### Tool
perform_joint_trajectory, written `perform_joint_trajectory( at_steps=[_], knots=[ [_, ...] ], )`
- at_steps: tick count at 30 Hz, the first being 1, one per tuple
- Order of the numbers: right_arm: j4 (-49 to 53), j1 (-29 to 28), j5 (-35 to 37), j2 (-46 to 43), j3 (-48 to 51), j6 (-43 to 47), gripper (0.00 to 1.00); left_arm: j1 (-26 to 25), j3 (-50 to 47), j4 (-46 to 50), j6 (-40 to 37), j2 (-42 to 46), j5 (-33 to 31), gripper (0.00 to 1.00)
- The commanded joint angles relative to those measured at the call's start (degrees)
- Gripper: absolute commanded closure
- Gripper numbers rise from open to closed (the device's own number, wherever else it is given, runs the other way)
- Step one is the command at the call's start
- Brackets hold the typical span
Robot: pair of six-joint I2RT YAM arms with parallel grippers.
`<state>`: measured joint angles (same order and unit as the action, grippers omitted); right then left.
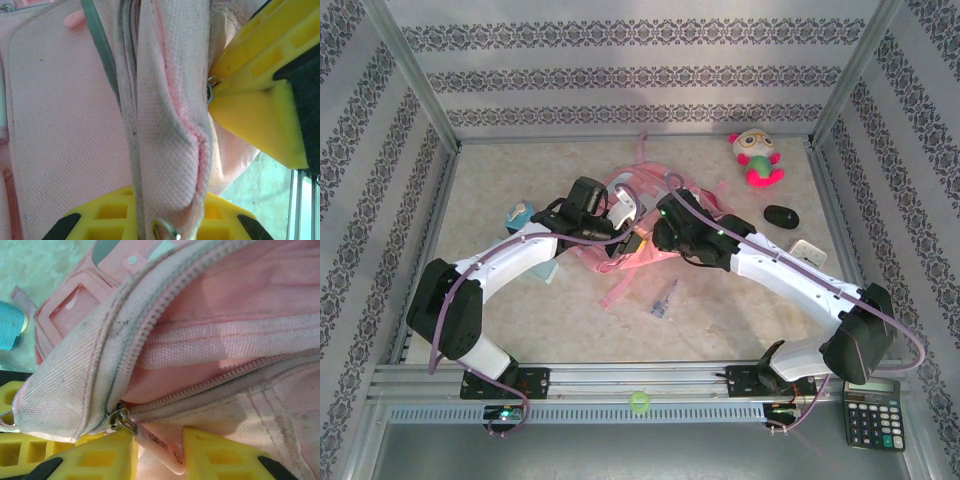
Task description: Pack books, pencil case, and school supplies into a backpack
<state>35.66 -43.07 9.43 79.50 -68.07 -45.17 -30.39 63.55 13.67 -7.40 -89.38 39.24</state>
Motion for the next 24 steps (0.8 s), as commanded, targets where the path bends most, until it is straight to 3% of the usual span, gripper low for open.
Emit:
perform_joint_trajectory(
  at_steps=[1, 4, 8, 12, 21, 23, 24],
  knots=[
    [3.0, 3.2, 2.9, 0.4, 1.3, 4.7, 0.8, 0.0, 0.3, 3.5, -0.4, 1.7, 4.9, 1.0],
    [2.8, 4.1, -0.7, -1.4, 1.5, 10.2, 0.9, -0.1, 0.8, 5.9, -3.9, 2.1, 2.7, 1.0],
    [2.9, 6.6, -11.4, -4.1, 2.5, 16.4, 1.0, 0.0, 0.6, 8.3, -12.2, 2.3, -1.4, 1.0],
    [3.2, 9.5, -20.2, -6.9, 4.6, 19.2, 1.0, 0.4, 0.5, 9.9, -19.5, 2.2, -4.7, 1.0],
    [6.1, 14.2, -30.3, -7.2, 7.1, 24.8, 1.0, 1.8, -0.3, 13.5, -30.0, 2.4, -7.7, 0.99],
    [5.4, 13.8, -33.4, -6.6, 7.4, 24.9, 1.0, 1.9, -1.5, 13.2, -31.6, 3.1, -8.2, 0.95],
    [4.5, 13.3, -35.0, -6.2, 7.9, 24.7, 1.0, 1.9, -2.0, 13.0, -32.4, 3.5, -8.6, 0.87]
  ],
)
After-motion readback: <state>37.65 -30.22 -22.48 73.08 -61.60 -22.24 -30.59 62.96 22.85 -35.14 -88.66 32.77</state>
